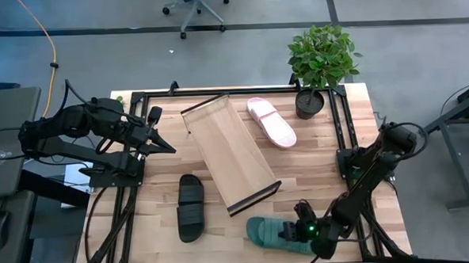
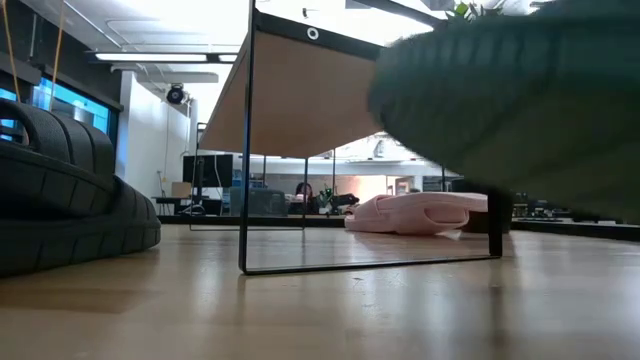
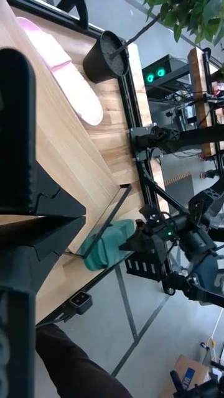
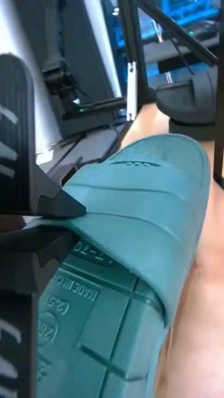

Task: Pick and place slides into the shelf
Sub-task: Put the blue pair of slides on the shelf

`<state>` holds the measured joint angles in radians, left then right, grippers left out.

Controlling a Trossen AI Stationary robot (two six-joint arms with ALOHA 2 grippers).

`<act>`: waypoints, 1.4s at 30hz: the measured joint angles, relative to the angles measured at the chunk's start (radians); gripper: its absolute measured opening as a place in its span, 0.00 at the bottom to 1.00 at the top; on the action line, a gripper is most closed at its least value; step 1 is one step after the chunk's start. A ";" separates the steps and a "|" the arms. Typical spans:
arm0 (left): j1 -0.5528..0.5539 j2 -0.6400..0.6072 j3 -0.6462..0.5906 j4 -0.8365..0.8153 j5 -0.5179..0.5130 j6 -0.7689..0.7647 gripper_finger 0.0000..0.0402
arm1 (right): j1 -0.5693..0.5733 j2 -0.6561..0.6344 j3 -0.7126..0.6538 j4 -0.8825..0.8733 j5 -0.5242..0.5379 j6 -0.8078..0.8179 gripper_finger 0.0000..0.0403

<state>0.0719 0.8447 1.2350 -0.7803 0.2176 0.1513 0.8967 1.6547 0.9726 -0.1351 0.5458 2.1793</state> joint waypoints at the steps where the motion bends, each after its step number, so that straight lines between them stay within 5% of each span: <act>1: 0.000 0.000 0.000 0.000 0.000 0.000 0.00 | 0.000 -0.012 0.000 -0.002 -0.001 -0.007 0.00; 42: 0.000 0.000 0.000 0.019 -0.028 -0.025 0.00 | 0.043 -0.357 0.000 -0.048 -0.092 -0.310 0.00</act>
<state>0.0718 0.8447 1.2350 -0.7608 0.1898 0.1266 0.9396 1.2975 0.9726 -0.1833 0.4539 1.8697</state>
